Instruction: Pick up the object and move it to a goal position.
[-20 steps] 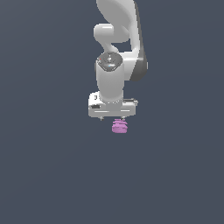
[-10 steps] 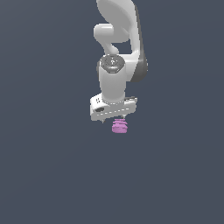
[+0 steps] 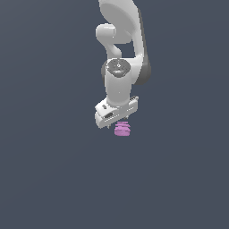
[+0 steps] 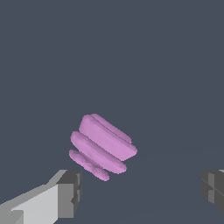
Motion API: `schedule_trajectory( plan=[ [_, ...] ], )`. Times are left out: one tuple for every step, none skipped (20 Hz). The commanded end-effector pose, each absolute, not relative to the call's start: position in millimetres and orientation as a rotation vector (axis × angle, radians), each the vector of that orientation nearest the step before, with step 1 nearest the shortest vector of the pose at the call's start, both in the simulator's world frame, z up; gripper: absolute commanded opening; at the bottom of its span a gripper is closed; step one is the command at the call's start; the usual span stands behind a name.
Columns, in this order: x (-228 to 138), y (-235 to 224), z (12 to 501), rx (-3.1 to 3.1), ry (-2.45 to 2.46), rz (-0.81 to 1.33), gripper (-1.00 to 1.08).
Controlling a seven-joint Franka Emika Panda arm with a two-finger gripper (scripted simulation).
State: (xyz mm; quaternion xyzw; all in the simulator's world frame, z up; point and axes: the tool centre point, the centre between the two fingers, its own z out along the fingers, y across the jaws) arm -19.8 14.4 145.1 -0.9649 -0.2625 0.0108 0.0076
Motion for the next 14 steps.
schedule_trajectory(
  plan=[
    [-21.5, 16.5, 142.1, -2.985, -0.936, 0.031, 1.0],
    [-22.3, 17.4, 140.9, -2.971, -0.981, 0.031, 1.0],
    [-23.0, 18.2, 139.8, -2.956, -1.025, 0.03, 1.0],
    [-23.7, 19.1, 138.6, -2.941, -1.07, 0.029, 1.0],
    [-24.4, 20.0, 137.5, -2.925, -1.114, 0.028, 1.0],
    [-25.1, 20.8, 136.3, -2.909, -1.158, 0.027, 1.0],
    [-25.9, 21.7, 135.2, -2.891, -1.201, 0.026, 1.0],
    [-26.6, 22.6, 134.0, -2.874, -1.245, 0.025, 1.0],
    [-27.3, 23.6, 132.9, -2.855, -1.288, 0.024, 1.0],
    [-28.1, 24.5, 131.8, -2.836, -1.331, 0.023, 1.0],
    [-28.8, 25.4, 130.7, -2.816, -1.374, 0.022, 1.0],
    [-29.6, 26.3, 129.6, -2.795, -1.416, 0.021, 1.0],
    [-30.3, 27.3, 128.5, -2.774, -1.458, 0.02, 1.0],
    [-31.1, 28.2, 127.5, -2.752, -1.5, 0.019, 1.0]
  ],
)
